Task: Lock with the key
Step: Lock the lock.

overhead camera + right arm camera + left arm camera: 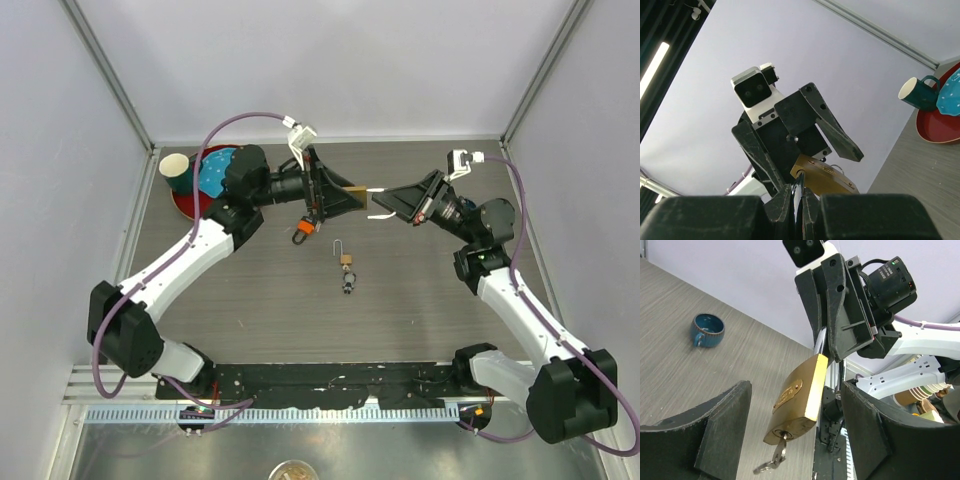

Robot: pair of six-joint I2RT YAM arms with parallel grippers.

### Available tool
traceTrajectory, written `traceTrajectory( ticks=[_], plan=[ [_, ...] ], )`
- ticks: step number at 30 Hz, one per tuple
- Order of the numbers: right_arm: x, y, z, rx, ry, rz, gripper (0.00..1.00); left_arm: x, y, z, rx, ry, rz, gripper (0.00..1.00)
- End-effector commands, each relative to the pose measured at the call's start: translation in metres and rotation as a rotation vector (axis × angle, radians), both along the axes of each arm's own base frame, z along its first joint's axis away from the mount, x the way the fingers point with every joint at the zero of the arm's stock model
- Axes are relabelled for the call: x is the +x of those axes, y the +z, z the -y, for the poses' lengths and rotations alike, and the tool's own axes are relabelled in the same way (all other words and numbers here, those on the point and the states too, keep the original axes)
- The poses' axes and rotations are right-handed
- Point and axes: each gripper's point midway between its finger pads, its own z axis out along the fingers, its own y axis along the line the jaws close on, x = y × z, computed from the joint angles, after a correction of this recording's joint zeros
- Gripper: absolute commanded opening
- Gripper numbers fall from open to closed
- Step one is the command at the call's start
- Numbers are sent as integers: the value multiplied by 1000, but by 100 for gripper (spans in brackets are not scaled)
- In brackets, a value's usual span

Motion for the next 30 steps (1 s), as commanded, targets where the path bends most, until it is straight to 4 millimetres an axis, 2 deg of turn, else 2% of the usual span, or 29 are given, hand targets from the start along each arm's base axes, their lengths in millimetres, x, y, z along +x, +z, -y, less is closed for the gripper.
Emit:
traceTrajectory(
  ticks=[1, 7, 8, 12, 13, 14, 18, 20, 23, 24, 26, 27, 30],
  plan=[
    [-15, 60, 8, 120, -13, 182, 2, 4, 5, 5, -42, 4, 51, 73],
    [-15, 60, 8, 135, -12, 178, 1, 4, 7, 11, -86, -35, 43, 48],
    [-16, 61, 9, 134, -12, 181, 1, 3, 8, 12, -91, -41, 30, 40],
    [-16, 58, 8, 132, -10, 176, 1, 1, 10, 12, -107, -52, 33, 20],
    [-14, 56, 8, 129, -12, 170, 1, 1, 10, 12, -108, -51, 31, 7],
    [-14, 55, 8, 127, -13, 167, 1, 1, 12, 12, -109, -49, 30, 0],
    [-7, 41, 6, 96, -27, 143, 2, -2, 18, 11, -121, -56, 17, 0],
    [-2, 30, 5, 45, -44, 134, 7, 1, 17, 12, -113, -47, -5, 0],
    [5, 12, 4, -35, -80, 93, 28, 6, 13, 13, -95, -37, -49, 0],
    [10, -3, 5, -95, -106, 75, 41, 7, 11, 12, -90, -33, -70, 0],
    [15, -7, 9, -160, -157, 88, 54, 12, 6, 11, -81, -30, -107, 0],
    [19, -24, 12, -242, -185, 78, 66, 14, 5, 9, -81, -25, -127, 0],
    [29, -31, 22, -362, -270, 87, 79, 18, -3, 3, -81, -25, -185, 0]
  ],
)
